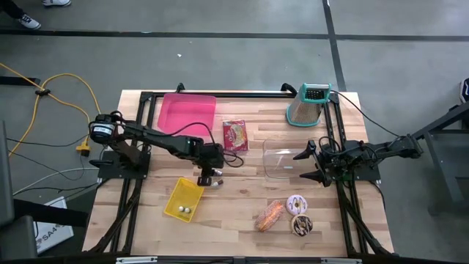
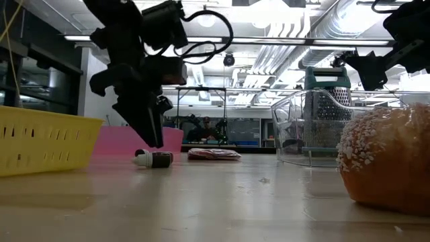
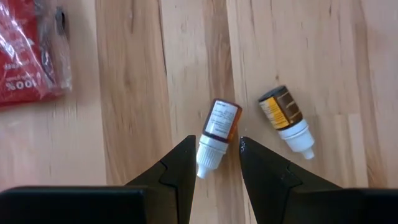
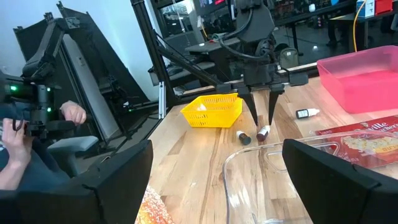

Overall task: Pick & Place Food Item
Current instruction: Put the orange food coloring bottle into the yellow bin

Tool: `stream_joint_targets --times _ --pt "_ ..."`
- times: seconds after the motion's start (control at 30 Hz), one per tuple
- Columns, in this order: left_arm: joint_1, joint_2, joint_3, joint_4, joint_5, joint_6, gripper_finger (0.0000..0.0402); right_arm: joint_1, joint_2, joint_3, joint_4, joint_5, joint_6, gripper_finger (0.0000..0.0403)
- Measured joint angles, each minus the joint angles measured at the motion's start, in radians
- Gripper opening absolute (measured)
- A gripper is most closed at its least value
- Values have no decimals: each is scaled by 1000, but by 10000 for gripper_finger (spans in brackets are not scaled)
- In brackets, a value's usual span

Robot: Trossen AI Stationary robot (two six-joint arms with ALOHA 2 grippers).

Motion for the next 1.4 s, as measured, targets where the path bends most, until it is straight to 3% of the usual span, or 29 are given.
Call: stream_joint_targets --times 1.07,1.4 --pt "-2 0 -105 140 -26 -29 117 0 0 0 0 0 0 348" --pt "-2 0 -105 144 -26 -22 88 0 0 0 0 0 0 348"
